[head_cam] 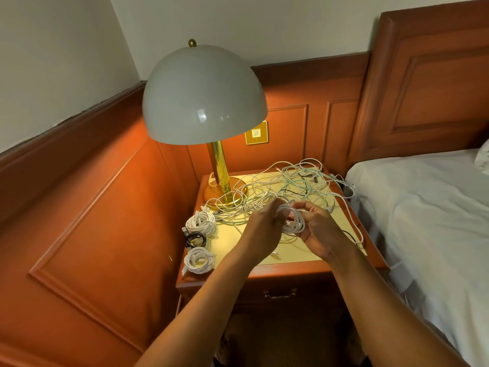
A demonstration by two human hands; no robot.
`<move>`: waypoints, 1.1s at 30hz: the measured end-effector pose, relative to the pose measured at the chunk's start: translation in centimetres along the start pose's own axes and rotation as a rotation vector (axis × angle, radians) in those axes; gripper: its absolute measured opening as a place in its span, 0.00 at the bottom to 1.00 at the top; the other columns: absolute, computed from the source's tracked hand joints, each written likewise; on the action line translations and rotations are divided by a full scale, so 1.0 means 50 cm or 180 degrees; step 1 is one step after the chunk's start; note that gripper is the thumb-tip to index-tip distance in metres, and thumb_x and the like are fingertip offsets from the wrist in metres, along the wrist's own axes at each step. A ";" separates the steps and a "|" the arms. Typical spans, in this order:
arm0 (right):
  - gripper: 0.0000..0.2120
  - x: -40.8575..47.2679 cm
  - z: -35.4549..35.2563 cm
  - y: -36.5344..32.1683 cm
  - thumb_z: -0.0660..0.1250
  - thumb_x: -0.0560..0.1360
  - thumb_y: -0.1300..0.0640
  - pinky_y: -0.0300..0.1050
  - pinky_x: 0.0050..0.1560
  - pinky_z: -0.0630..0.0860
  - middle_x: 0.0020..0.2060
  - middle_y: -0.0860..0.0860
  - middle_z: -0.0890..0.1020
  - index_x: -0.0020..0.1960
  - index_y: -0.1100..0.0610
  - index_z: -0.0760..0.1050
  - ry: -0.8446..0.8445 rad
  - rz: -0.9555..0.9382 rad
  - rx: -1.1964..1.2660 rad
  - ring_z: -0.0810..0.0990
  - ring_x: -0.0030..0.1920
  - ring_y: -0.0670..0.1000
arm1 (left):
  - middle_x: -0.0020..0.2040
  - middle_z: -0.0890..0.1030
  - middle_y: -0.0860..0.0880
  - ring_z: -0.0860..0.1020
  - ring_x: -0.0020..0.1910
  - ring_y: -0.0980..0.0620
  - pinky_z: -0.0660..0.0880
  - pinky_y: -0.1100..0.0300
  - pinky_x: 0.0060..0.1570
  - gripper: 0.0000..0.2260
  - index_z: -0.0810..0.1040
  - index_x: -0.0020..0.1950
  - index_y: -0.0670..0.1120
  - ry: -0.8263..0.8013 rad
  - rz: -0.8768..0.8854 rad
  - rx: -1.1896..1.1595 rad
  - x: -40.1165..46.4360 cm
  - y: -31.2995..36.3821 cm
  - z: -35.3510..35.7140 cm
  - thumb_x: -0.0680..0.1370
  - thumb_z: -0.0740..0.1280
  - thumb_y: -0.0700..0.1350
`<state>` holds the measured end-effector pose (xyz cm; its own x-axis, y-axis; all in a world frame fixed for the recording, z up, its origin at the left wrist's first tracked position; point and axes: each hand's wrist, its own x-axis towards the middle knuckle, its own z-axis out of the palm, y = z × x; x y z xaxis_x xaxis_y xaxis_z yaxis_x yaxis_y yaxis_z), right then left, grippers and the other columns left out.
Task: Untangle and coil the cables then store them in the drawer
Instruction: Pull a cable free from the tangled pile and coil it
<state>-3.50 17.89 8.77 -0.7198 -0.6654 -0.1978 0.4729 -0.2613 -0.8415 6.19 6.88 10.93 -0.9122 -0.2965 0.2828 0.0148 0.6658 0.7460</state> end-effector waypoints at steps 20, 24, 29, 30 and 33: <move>0.05 -0.022 0.002 -0.023 0.64 0.78 0.67 0.45 0.44 0.81 0.48 0.59 0.81 0.52 0.61 0.76 0.0222 -0.0496 -0.1153 0.81 0.44 0.56 | 0.44 0.75 0.46 0.70 0.32 0.62 0.66 0.73 0.28 0.09 0.71 0.61 0.38 0.0093 -0.0042 0.0175 -0.001 -0.013 0.003 0.81 0.60 0.34; 0.04 -0.048 0.009 -0.018 0.63 0.80 0.59 0.48 0.48 0.78 0.48 0.55 0.83 0.52 0.57 0.76 0.0286 -0.0495 -0.1623 0.81 0.50 0.54 | 0.44 0.78 0.45 0.72 0.33 0.55 0.65 0.74 0.28 0.13 0.73 0.60 0.38 0.0219 -0.0047 0.0303 -0.006 -0.030 0.000 0.77 0.61 0.29; 0.21 -0.097 0.046 0.030 0.65 0.76 0.41 0.48 0.42 0.76 0.53 0.52 0.75 0.65 0.47 0.67 0.0096 0.0022 -0.1355 0.75 0.47 0.53 | 0.45 0.83 0.42 0.81 0.37 0.45 0.66 0.73 0.29 0.10 0.74 0.58 0.40 0.0462 0.0177 0.0388 -0.010 -0.039 0.016 0.78 0.63 0.33; 0.23 -0.103 0.052 0.034 0.66 0.74 0.39 0.46 0.37 0.74 0.48 0.51 0.74 0.66 0.45 0.66 0.0106 0.0118 -0.1244 0.73 0.42 0.52 | 0.46 0.84 0.41 0.81 0.37 0.45 0.66 0.74 0.29 0.10 0.74 0.58 0.39 0.0499 0.0245 0.0423 -0.014 -0.038 0.019 0.78 0.63 0.33; 0.22 -0.109 0.059 0.027 0.66 0.73 0.37 0.42 0.27 0.66 0.32 0.51 0.72 0.62 0.45 0.67 0.0072 0.0317 -0.1036 0.68 0.29 0.49 | 0.48 0.84 0.39 0.82 0.42 0.41 0.69 0.67 0.34 0.13 0.74 0.61 0.39 0.0576 0.0335 0.0521 -0.020 -0.040 0.025 0.77 0.64 0.32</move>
<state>2.56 19.12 10.19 -0.6910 -0.6599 -0.2950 0.3569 0.0434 -0.9331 6.58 6.70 8.40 -0.8209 -0.3276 0.4677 0.0258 0.7969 0.6036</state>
